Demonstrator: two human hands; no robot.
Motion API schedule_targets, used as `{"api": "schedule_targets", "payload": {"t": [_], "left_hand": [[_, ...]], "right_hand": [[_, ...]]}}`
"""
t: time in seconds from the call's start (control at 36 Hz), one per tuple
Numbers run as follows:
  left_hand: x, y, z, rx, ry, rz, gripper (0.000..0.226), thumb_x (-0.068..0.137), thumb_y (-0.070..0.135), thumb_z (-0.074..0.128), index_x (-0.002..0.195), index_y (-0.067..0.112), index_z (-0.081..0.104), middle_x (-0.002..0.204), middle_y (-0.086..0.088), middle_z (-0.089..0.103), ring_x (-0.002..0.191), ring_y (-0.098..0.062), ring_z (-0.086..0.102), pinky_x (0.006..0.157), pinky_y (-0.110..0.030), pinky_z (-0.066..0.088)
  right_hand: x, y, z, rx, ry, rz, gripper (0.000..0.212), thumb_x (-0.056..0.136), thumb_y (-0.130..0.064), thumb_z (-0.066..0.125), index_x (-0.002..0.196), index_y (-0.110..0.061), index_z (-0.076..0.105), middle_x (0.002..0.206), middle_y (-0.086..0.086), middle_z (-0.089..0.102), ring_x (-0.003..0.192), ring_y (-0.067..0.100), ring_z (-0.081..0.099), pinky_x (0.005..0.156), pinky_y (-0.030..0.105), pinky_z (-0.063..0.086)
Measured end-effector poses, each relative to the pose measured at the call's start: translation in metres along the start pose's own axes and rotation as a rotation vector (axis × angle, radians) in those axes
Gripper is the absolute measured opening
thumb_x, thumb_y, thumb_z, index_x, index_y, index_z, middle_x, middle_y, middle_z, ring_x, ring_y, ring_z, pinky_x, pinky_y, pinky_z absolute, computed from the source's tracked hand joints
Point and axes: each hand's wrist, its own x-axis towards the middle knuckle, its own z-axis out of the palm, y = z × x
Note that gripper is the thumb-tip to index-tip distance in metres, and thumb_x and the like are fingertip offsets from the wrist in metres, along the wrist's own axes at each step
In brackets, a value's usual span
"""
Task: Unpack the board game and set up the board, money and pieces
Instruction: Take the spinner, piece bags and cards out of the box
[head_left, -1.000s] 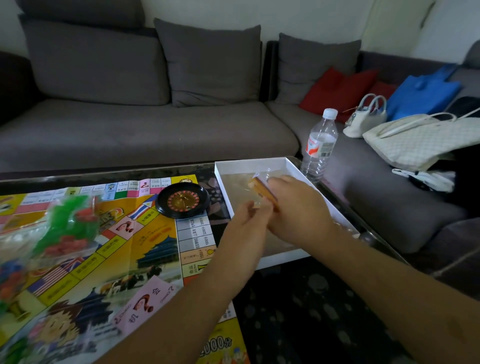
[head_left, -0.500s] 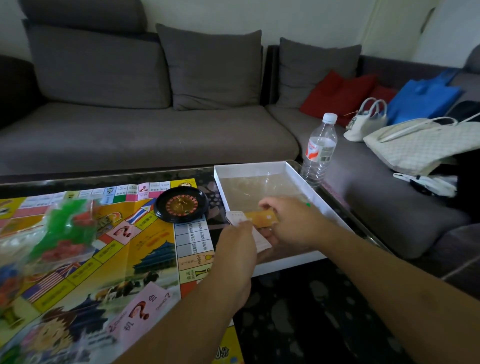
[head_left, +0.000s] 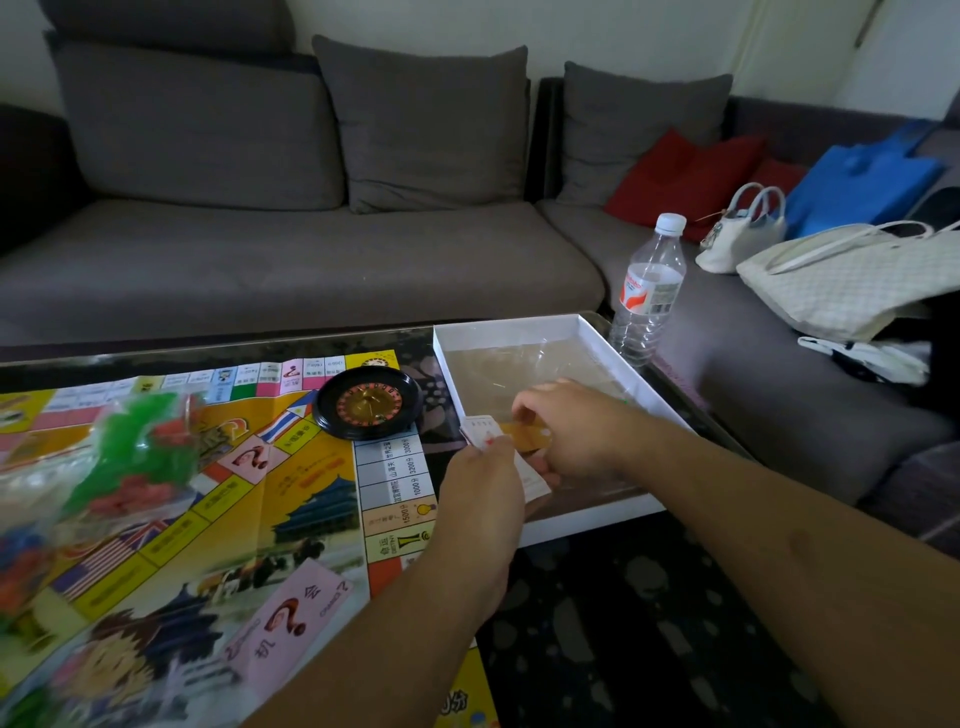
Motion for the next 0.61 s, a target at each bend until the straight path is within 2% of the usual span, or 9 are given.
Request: {"api": "schedule_targets", "payload": {"t": [0.14,0.22,0.28,0.33,0.39,0.47,0.53,0.61], "left_hand": [[0.003,-0.001,-0.001,-0.022,-0.025,0.009,0.014,0.106,0.019,0.052,0.096,0.025,0.058,0.084,-0.009,0.08,0.093,-0.03,0.077,0.098,-0.051,0.058],[0.003,0.0,0.0,-0.04,-0.039,0.026,0.005,0.107,0.017,0.051,0.108,0.02,0.055,0.079,-0.01,0.08,0.09,-0.03,0.078,0.094,-0.047,0.061],[0.003,0.001,0.0,-0.063,-0.032,0.006,0.008,0.107,0.016,0.052,0.114,0.02,0.054,0.077,-0.012,0.079,0.089,-0.03,0.077,0.088,-0.045,0.062],[0.003,0.002,0.001,-0.084,-0.03,-0.009,0.007,0.107,0.015,0.052,0.104,0.019,0.057,0.078,-0.012,0.079,0.087,-0.03,0.077,0.078,-0.041,0.063],[0.001,0.003,0.002,-0.114,-0.019,-0.038,0.016,0.107,0.014,0.052,0.094,0.021,0.057,0.084,-0.014,0.078,0.089,-0.03,0.076,0.064,-0.035,0.061],[-0.001,0.007,0.004,-0.137,0.002,-0.077,0.013,0.107,0.011,0.052,0.096,0.016,0.056,0.094,-0.021,0.075,0.094,-0.033,0.074,0.051,-0.03,0.061],[0.0,0.008,0.005,-0.136,-0.001,-0.087,0.004,0.107,0.014,0.054,0.104,0.014,0.057,0.089,-0.019,0.074,0.09,-0.031,0.073,0.059,-0.034,0.062],[0.0,0.008,0.004,-0.11,0.013,-0.086,0.013,0.106,0.017,0.057,0.116,0.009,0.058,0.078,-0.013,0.075,0.081,-0.027,0.074,0.075,-0.039,0.061]], "right_hand": [[0.001,-0.003,-0.002,-0.023,-0.014,-0.011,0.039,0.08,-0.019,0.077,0.115,-0.029,0.066,0.116,-0.005,0.056,0.111,0.02,0.052,0.095,0.042,0.052],[0.0,-0.002,-0.002,-0.053,-0.02,-0.019,0.04,0.082,-0.016,0.075,0.118,-0.028,0.065,0.119,-0.003,0.054,0.111,0.021,0.052,0.095,0.042,0.053],[0.0,-0.002,-0.002,-0.067,-0.018,-0.025,0.038,0.081,-0.014,0.074,0.115,-0.028,0.064,0.118,-0.003,0.054,0.106,0.02,0.055,0.092,0.043,0.055],[0.0,-0.002,-0.002,-0.109,-0.001,-0.051,0.028,0.08,-0.017,0.075,0.101,-0.029,0.063,0.111,-0.005,0.054,0.099,0.019,0.056,0.086,0.044,0.056],[-0.001,-0.001,0.0,-0.156,0.022,-0.088,0.02,0.08,-0.021,0.075,0.089,-0.029,0.06,0.105,-0.006,0.054,0.094,0.018,0.056,0.082,0.043,0.055],[-0.001,0.004,0.002,-0.196,0.037,-0.144,0.016,0.083,-0.021,0.073,0.082,-0.028,0.058,0.103,-0.006,0.054,0.093,0.017,0.055,0.079,0.041,0.054],[0.001,0.007,0.003,-0.196,0.042,-0.166,0.016,0.084,-0.021,0.072,0.082,-0.028,0.058,0.102,-0.005,0.055,0.094,0.017,0.055,0.079,0.041,0.053],[0.003,0.01,0.006,-0.168,0.051,-0.169,0.015,0.086,-0.019,0.069,0.081,-0.029,0.059,0.1,-0.005,0.055,0.095,0.019,0.058,0.081,0.041,0.053]]}}
